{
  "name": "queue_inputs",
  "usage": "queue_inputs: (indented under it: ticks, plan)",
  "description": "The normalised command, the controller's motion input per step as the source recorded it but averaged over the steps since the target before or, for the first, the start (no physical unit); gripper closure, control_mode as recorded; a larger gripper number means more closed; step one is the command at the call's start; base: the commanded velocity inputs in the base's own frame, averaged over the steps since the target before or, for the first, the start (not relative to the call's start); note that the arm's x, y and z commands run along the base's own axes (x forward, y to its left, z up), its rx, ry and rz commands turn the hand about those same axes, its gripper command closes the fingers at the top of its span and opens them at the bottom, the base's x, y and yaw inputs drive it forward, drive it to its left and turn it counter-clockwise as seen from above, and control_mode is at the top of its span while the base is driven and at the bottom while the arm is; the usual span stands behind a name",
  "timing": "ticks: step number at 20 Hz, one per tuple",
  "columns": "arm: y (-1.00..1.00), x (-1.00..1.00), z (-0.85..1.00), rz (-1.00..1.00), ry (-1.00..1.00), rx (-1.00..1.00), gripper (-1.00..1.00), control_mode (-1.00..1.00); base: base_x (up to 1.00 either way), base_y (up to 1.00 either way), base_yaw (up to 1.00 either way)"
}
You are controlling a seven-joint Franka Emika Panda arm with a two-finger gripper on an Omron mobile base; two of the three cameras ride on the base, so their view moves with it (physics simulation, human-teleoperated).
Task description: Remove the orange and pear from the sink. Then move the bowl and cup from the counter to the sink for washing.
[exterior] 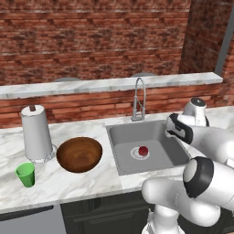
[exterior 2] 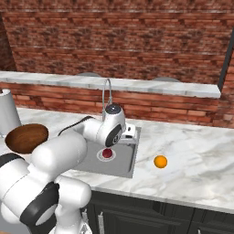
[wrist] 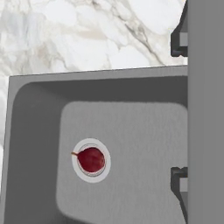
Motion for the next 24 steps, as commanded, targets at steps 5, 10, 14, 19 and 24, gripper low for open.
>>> queue_inputs:
  ticks: [5,10,14,19,24]
  plan:
    - [0.29,0.00,0.00,0.00,0.00,0.00,-1.00,-1.00,0.00,0.00,0.00]
    - [0.25,0.00,0.00,0.00,0.00,0.00,-1.00,-1.00,0.00,0.00,0.00]
    - [0.27,0.00,-0.03,0.00,0.00,0.00,-1.00,-1.00,0.00,0.00,0.00]
    - [0.24,0.00,-0.07,0.00,0.00,0.00,-1.00,-1.00,0.00,0.00,0.00]
    - [0.19,0.00,-0.10,0.00,0.00,0.00,-1.00,-1.00,0.00,0.00,0.00]
